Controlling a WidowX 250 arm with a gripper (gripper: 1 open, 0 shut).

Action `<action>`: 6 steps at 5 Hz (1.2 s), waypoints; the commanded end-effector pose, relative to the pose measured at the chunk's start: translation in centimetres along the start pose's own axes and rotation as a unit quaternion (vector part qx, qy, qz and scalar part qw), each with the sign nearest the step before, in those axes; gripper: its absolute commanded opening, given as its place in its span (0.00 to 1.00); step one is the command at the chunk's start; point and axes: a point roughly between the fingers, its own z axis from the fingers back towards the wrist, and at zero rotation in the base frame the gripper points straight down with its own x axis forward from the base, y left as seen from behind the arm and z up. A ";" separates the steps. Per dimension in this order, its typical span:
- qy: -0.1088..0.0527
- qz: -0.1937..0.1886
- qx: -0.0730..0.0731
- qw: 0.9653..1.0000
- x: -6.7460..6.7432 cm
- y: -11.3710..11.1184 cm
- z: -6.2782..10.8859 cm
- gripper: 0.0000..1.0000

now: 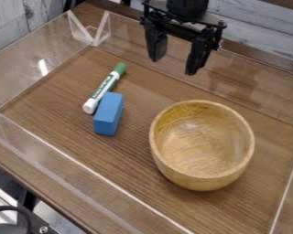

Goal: Put the blue block in the brown bowl

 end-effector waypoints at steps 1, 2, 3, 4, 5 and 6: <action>0.001 0.010 -0.003 1.000 -0.3 0.5 -0.5 1.00; -0.006 0.029 -0.007 1.000 -1.0 1.4 -0.8 1.00; -0.024 0.054 -0.013 0.998 -1.9 2.3 -0.4 1.00; -0.050 0.082 -0.021 0.995 -3.0 3.9 -0.2 1.00; -0.080 0.107 -0.026 0.991 -4.3 5.9 0.0 1.00; -0.098 0.135 -0.032 0.985 -4.8 7.4 -0.3 1.00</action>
